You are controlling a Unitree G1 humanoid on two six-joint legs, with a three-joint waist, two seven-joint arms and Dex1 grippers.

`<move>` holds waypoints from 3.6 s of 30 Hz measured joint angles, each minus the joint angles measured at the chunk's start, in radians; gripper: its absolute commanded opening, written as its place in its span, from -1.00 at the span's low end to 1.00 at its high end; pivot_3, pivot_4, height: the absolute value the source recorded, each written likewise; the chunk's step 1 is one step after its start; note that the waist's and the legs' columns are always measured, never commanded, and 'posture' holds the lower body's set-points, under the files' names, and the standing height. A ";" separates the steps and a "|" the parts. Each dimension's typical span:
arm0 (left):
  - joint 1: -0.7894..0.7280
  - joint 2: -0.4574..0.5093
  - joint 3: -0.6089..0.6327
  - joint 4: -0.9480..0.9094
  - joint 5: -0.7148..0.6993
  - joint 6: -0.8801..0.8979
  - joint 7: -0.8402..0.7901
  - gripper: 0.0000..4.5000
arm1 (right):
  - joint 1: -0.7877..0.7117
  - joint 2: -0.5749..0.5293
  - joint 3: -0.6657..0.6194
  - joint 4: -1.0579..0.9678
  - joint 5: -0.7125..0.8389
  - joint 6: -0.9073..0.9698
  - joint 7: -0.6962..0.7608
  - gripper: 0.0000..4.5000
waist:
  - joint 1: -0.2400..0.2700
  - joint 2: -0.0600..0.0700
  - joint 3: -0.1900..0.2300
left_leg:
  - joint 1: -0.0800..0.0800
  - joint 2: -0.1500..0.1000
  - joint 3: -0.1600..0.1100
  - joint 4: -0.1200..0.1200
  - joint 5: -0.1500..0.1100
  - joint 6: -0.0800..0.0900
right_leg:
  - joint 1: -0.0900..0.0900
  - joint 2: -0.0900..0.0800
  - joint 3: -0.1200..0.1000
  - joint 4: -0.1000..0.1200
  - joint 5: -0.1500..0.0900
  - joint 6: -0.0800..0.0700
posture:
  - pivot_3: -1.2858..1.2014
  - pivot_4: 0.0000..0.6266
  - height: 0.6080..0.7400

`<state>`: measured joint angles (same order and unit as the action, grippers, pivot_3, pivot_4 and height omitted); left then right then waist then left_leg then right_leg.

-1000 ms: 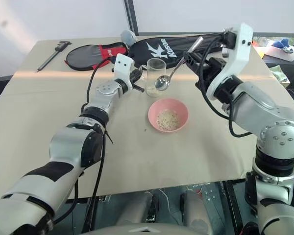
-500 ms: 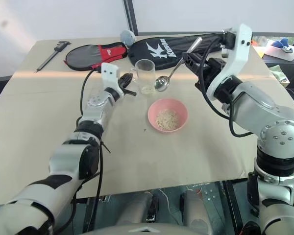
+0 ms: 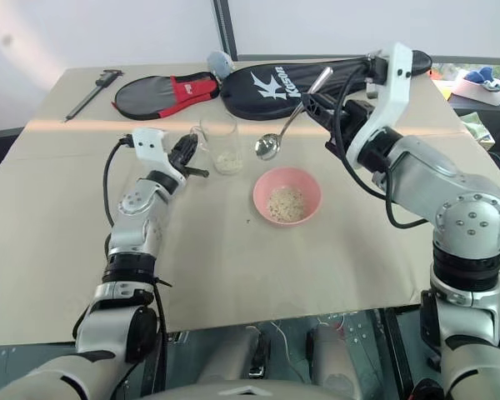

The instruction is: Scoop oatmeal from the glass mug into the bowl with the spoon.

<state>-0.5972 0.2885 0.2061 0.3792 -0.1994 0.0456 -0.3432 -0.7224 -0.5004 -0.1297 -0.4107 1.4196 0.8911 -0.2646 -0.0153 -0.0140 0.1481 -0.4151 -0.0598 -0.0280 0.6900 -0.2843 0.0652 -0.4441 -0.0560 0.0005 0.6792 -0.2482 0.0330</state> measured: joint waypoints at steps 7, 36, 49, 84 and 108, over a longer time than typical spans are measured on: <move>0.102 -0.006 0.012 -0.163 -0.014 0.106 0.059 -0.97 | -0.004 0.000 0.005 0.002 -0.011 0.001 0.019 -1.00 | -0.002 0.000 0.000 | 0.000 0.000 0.000 0.000 0.000 0.000 | 0.000 0.000 0.000 0.000 0.000 0.000 | 0.03 -0.52 1.00; 0.098 0.037 0.019 -0.127 0.001 0.146 0.103 0.70 | -0.004 0.012 0.007 0.002 -0.020 0.002 0.030 -1.00 | 0.002 0.000 -0.001 | 0.001 0.000 0.000 0.000 0.000 0.000 | 0.001 0.000 0.000 0.000 0.000 0.000 | 0.03 -0.52 1.00; 0.049 0.013 0.013 -0.075 -0.008 0.075 0.080 -0.92 | -0.045 0.040 0.019 0.014 -0.040 0.002 0.029 -1.00 | -0.005 -0.001 -0.002 | 0.002 0.000 0.001 0.000 0.000 0.000 | 0.001 0.000 0.001 0.001 0.000 0.000 | 0.03 -0.52 1.00; -0.105 0.009 -0.159 0.010 0.141 -0.217 -0.019 -0.92 | -0.150 0.312 0.351 0.247 -0.863 -0.109 0.416 -1.00 | -0.028 -0.001 -0.001 | 0.000 -0.001 -0.001 0.000 0.000 -0.001 | -0.001 0.000 -0.001 0.001 0.000 0.000 | 0.03 -0.52 1.00; -0.140 0.010 -0.146 0.116 0.139 -0.243 -0.018 -0.92 | -0.218 0.574 -0.273 0.312 -0.403 0.180 0.088 -1.00 | -0.028 0.000 -0.001 | 0.001 -0.002 -0.002 0.000 0.001 -0.001 | -0.001 0.000 -0.002 0.001 0.000 0.000 | 0.03 -0.52 1.00</move>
<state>-0.7367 0.2984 0.0597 0.4954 -0.0605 -0.1969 -0.3612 -0.9403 0.0740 -0.4031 -0.0987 1.0162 1.0707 -0.1764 -0.0430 -0.0142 0.1466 -0.4146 -0.0616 -0.0296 0.6901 -0.2836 0.0640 -0.4446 -0.0560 -0.0013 0.6802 -0.2482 0.0330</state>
